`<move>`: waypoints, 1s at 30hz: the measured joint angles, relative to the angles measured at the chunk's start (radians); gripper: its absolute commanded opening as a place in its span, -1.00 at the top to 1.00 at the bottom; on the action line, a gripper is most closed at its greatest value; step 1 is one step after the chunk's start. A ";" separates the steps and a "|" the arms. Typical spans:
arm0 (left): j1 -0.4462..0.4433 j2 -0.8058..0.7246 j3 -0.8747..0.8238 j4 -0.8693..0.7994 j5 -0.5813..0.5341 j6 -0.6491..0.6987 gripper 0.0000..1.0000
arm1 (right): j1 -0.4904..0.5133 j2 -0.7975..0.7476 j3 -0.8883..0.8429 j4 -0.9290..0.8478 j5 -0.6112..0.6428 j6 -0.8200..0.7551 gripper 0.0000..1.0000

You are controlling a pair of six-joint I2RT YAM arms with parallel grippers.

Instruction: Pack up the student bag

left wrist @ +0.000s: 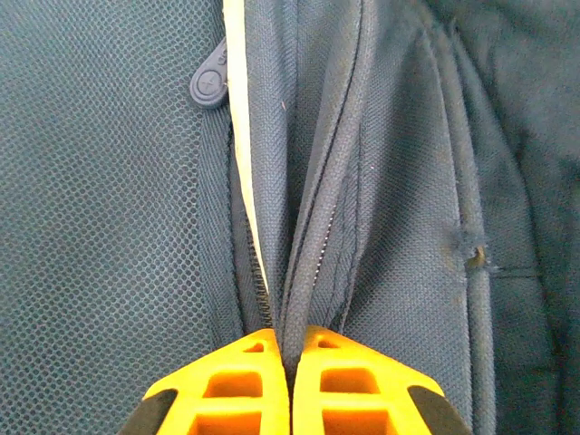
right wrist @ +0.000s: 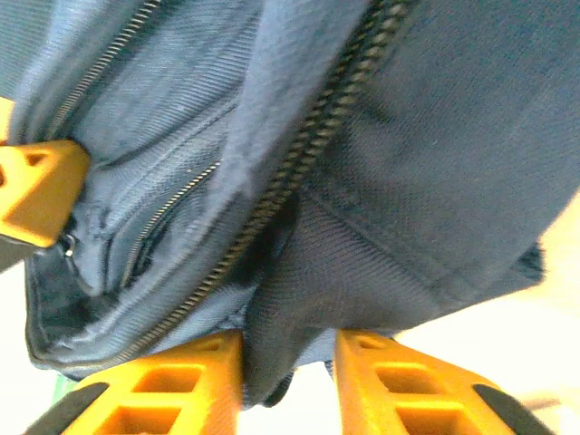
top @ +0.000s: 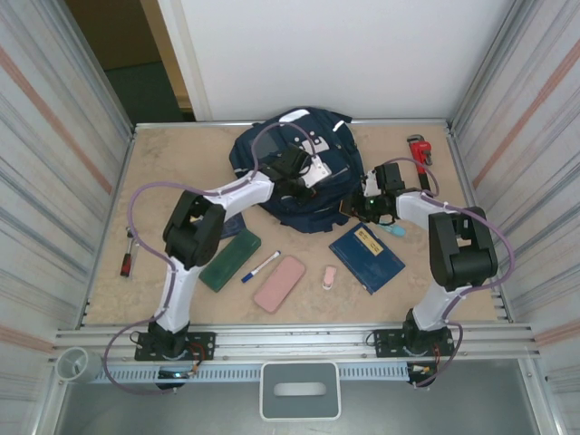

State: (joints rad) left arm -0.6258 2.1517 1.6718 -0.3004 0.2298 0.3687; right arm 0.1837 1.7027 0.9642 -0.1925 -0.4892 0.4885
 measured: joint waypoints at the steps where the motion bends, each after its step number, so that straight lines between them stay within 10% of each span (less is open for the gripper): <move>1: 0.015 -0.016 -0.008 0.001 0.035 -0.014 1.00 | 0.001 -0.022 -0.006 -0.009 0.022 -0.005 -0.09; 14: 0.240 -0.168 -0.050 0.107 0.477 -0.235 1.00 | 0.150 -0.234 -0.083 -0.072 0.341 -0.055 -0.36; 22: 0.280 -0.167 -0.039 0.034 0.515 -0.190 0.96 | 0.115 -0.268 -0.089 -0.141 0.392 -0.071 -0.54; 30: 0.252 -0.109 0.019 -0.032 0.446 -0.200 -0.12 | 0.026 -0.311 -0.188 -0.220 0.378 -0.072 -0.90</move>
State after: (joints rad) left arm -0.3737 2.0430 1.6909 -0.3328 0.6754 0.1692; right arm 0.2092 1.3922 0.7761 -0.4122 -0.1112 0.4168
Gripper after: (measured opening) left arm 0.454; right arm 0.950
